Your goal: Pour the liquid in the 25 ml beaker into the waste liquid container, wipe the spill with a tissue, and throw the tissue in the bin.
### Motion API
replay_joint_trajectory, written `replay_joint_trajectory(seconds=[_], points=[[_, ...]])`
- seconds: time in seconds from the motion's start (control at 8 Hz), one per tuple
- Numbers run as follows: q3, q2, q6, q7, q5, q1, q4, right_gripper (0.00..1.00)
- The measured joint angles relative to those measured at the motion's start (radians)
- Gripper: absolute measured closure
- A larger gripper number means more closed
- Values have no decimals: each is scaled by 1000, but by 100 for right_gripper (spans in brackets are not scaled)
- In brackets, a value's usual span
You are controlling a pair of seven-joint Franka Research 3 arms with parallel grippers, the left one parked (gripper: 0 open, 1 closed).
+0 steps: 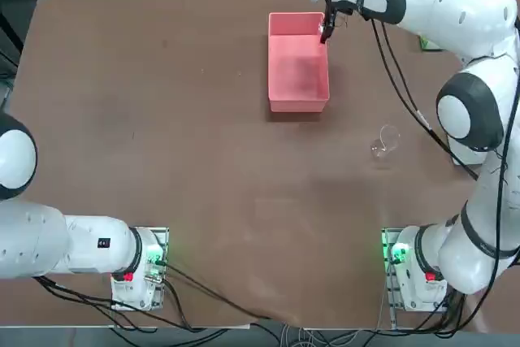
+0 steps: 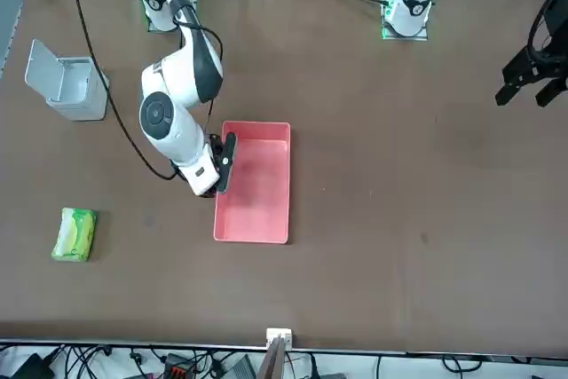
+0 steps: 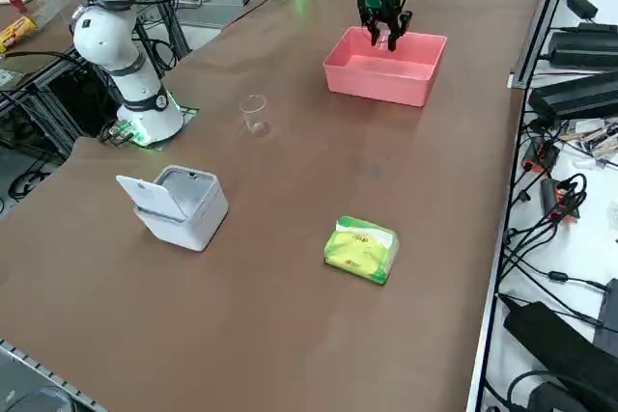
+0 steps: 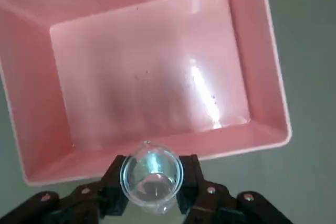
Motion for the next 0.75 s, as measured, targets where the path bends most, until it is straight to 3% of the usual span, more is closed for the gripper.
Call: replay_joint_trajectory(seconds=[0.75], points=[[-4,34,-253,101,-91,0,143,53]])
